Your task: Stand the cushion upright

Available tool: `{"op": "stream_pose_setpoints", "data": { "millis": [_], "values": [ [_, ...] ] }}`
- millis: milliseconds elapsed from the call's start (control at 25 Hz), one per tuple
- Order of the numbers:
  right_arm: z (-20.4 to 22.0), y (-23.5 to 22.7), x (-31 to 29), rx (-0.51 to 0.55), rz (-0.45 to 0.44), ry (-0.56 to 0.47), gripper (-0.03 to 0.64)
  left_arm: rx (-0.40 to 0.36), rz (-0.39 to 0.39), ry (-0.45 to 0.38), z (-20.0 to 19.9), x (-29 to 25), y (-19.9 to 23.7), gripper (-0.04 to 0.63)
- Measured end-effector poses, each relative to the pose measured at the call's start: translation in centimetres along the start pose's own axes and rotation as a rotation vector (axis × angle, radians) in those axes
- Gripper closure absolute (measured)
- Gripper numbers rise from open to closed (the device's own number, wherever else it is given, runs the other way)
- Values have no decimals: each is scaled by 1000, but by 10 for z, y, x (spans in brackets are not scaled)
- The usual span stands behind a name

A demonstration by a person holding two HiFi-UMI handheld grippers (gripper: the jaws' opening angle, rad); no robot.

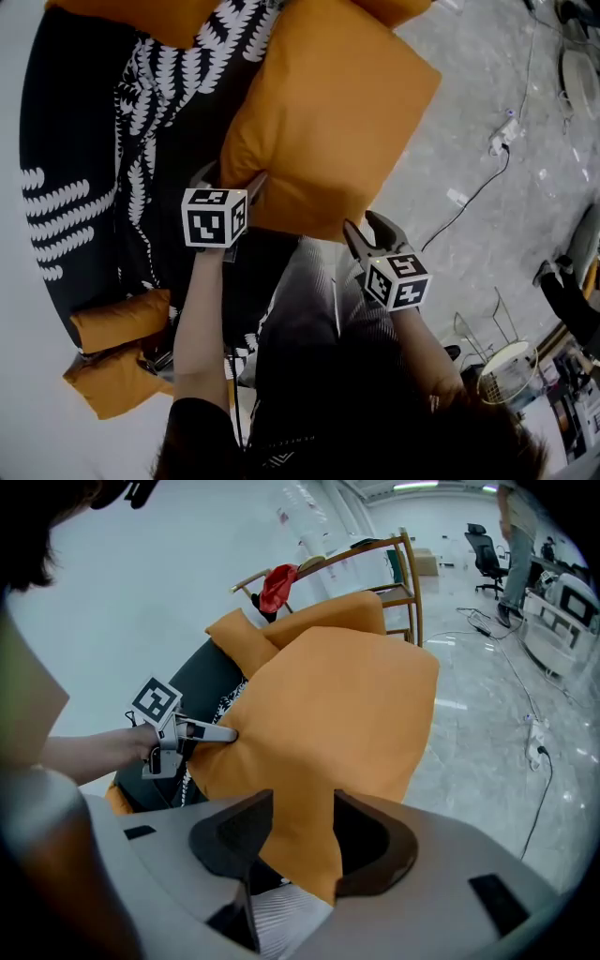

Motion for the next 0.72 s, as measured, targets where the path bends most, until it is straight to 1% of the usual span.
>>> {"op": "stream_pose_setpoints", "data": {
  "millis": [360,720],
  "values": [
    [21,-24,2,-101,-14,-36,411,-51,-142,-2,3,7,-9,213],
    [49,-54,-15,-217,-31,-77,381,-106,-264,-5,7,-1,-15,225]
  ]
}}
Point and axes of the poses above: the fingertips, and each gripper's own axes: x backward along the fingers, y to its left, z out of its underside, the point moved 7 cm from there along x, backward along the fingers, and after that the axes turned 14 degrees about x, right-handed, at the moved point
